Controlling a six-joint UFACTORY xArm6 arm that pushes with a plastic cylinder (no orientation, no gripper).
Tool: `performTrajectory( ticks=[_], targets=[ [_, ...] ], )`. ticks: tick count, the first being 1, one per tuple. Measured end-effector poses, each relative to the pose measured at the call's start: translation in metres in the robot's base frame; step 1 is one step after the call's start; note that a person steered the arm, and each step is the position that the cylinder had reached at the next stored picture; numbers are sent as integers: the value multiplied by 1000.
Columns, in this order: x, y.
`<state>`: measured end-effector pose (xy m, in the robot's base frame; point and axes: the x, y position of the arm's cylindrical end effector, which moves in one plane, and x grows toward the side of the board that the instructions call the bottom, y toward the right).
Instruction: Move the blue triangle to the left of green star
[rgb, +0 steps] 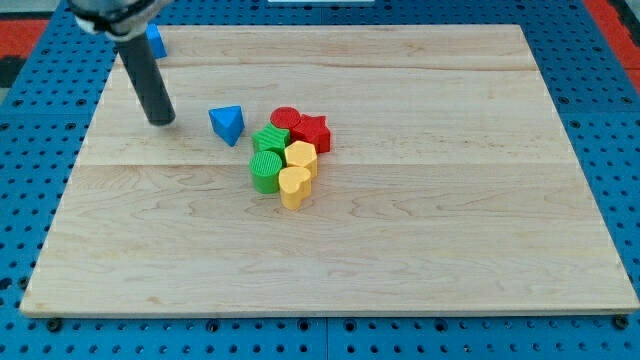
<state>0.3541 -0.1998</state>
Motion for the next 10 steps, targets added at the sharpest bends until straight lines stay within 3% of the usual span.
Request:
performTrajectory(
  ticks=[1,4,10],
  targets=[
    [-23,16],
    [19,44],
    [22,70]
  ],
)
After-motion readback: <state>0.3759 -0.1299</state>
